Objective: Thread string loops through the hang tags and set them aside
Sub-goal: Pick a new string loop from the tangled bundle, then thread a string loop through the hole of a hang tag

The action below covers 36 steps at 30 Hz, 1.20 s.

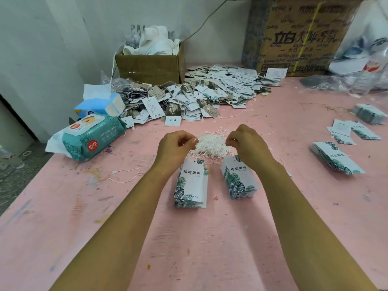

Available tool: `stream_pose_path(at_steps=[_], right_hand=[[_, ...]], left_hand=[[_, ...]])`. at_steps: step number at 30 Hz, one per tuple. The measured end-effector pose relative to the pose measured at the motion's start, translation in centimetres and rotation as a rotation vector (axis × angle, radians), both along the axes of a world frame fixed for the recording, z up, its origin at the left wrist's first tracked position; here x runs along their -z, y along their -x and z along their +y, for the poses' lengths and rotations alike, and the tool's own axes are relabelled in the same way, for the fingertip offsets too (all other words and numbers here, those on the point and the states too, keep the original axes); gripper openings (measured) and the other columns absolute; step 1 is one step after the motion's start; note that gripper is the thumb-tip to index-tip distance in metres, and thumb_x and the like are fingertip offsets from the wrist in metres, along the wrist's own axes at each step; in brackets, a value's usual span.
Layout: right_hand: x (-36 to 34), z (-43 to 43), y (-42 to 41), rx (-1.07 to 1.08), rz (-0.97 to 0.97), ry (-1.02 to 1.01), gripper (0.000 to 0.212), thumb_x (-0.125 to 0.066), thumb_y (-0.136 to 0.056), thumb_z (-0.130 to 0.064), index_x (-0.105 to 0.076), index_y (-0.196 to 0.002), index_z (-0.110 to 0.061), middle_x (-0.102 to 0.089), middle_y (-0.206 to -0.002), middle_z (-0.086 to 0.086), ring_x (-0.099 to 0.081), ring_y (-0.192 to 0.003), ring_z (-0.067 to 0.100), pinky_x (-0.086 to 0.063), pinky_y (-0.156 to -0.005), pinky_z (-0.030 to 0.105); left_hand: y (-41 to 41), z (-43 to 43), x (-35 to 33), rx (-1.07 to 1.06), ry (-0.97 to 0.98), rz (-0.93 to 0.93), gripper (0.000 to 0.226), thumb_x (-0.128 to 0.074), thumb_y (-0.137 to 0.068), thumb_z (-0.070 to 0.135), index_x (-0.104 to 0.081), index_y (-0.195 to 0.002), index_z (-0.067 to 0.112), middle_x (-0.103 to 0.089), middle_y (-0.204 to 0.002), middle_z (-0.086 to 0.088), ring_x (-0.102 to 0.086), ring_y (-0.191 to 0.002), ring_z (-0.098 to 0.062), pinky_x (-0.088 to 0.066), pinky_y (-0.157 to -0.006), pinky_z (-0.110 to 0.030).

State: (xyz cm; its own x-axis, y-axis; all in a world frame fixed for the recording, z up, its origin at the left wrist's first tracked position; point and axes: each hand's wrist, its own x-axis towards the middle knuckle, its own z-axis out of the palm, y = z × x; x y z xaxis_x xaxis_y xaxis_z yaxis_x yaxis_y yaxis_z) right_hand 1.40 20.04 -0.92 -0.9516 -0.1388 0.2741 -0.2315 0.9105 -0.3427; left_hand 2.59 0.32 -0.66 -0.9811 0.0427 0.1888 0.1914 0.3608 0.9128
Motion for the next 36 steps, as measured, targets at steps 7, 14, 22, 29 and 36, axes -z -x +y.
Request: stream_pose_path(at_steps=[7,14,22,29,36], right_hand=[[0.0,0.1,-0.8,0.224,-0.088,0.544,0.015,-0.052,-0.089,-0.010,-0.065,-0.082,-0.012,-0.065,-0.066,0.006,-0.060,-0.055,0.018,-0.049,-0.062,0.032],[-1.1,0.2,-1.7,0.190,-0.236,1.687,0.008,-0.053,-0.089,0.000,-0.061,-0.086,0.002,-0.070,-0.068,0.012,-0.069,-0.067,0.025,-0.057,-0.063,0.028],[-1.6,1.4,-2.7,0.292,-0.333,1.607,0.020,-0.042,-0.089,0.007,-0.061,-0.084,0.002,-0.048,-0.067,0.008,-0.046,-0.046,0.013,-0.043,-0.041,0.019],[-2.0,2.9,-3.3,0.360,-0.384,0.711,0.024,-0.053,-0.084,-0.007,-0.048,-0.061,-0.003,-0.034,-0.042,0.001,-0.028,-0.036,0.014,-0.023,-0.042,0.018],[-1.0,1.6,-3.7,0.284,-0.602,0.147,0.046,-0.075,-0.074,-0.042,-0.047,-0.074,-0.005,-0.041,-0.065,0.005,-0.041,-0.062,0.021,-0.030,-0.051,0.024]], left_hand=[[-1.2,0.3,-0.2,0.111,0.005,0.000,0.011,-0.064,-0.086,0.007,-0.066,-0.083,0.018,-0.064,-0.066,0.003,-0.058,-0.066,-0.010,-0.043,-0.067,-0.019],[-2.3,0.6,-0.1,0.199,0.083,0.004,0.017,-0.066,-0.085,0.011,-0.065,-0.079,0.026,-0.065,-0.064,0.008,-0.053,-0.058,0.002,-0.036,-0.057,-0.011],[-2.8,0.4,0.5,0.156,0.187,0.065,0.013,-0.069,-0.082,0.016,-0.065,-0.086,0.028,-0.061,-0.086,0.015,-0.050,-0.078,0.000,-0.038,-0.068,-0.005],[-2.6,-1.1,0.7,-0.079,0.410,-0.054,0.047,-0.075,-0.073,0.037,-0.048,-0.109,0.023,-0.046,-0.101,0.000,-0.046,-0.093,-0.018,-0.039,-0.077,-0.030],[-2.6,-1.8,1.7,-0.070,0.341,-0.262,0.041,-0.076,-0.074,0.034,-0.051,-0.103,0.019,-0.053,-0.078,0.005,-0.051,-0.069,-0.010,-0.036,-0.057,-0.027]])
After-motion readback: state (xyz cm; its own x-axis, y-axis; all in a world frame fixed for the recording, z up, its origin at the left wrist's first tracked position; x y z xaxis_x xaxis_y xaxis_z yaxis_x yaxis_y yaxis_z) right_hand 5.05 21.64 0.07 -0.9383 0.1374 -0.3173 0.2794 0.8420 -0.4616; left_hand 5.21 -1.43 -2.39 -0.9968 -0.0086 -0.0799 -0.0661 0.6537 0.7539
